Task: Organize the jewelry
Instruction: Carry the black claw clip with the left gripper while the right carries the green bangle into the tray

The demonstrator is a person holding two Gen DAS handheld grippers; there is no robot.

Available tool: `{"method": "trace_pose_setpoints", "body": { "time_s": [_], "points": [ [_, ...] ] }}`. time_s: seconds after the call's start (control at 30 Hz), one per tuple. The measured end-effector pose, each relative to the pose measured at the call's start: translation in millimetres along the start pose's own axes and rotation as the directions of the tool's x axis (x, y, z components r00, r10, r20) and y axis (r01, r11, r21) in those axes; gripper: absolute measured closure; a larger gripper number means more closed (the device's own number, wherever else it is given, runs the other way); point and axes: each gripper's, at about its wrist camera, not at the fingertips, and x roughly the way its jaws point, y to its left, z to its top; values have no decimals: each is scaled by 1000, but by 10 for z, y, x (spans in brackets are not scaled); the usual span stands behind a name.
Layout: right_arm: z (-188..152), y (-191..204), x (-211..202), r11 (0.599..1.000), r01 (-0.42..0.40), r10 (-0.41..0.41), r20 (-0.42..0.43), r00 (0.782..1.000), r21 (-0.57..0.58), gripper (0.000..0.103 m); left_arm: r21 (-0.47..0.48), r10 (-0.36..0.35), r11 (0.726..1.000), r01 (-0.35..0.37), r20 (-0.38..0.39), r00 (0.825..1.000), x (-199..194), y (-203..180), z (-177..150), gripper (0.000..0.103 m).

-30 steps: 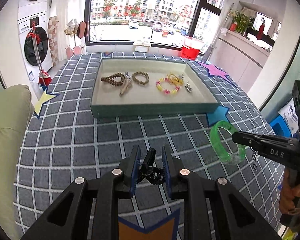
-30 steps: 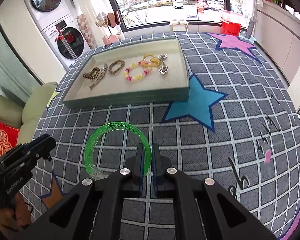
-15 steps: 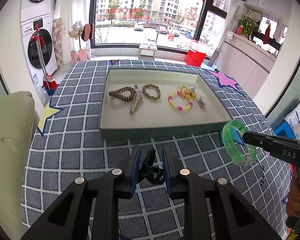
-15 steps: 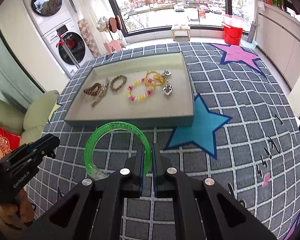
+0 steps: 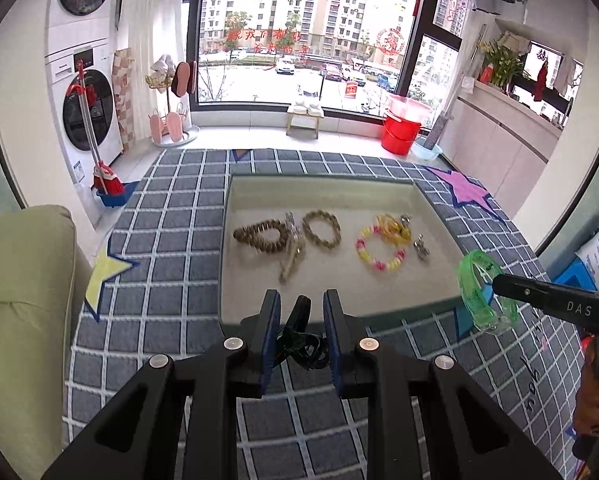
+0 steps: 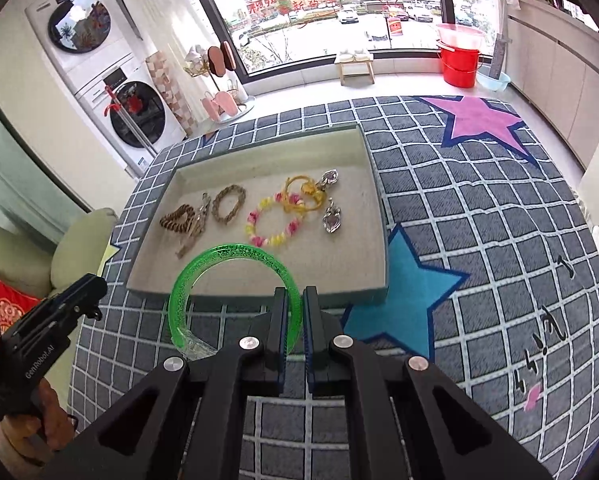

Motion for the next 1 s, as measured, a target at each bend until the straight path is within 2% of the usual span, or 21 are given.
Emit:
{"method": "trace_pose_setpoints", "body": {
  "time_s": [0.53,0.73,1.0],
  "points": [
    [459,-12,295,999,34,-34,-3,999,-2,95,34,20,999,-19,-15,1000,409,-120,358,67],
    [567,-9,488,999,49,-49,-14,999,-4,95,-14,-5,1000,4,-58,998,682,-60,462,67],
    [591,18,867,994,103,-105,-57,993,-40,95,40,25,999,-21,-102,994,1046,-190,438,67]
  ]
}}
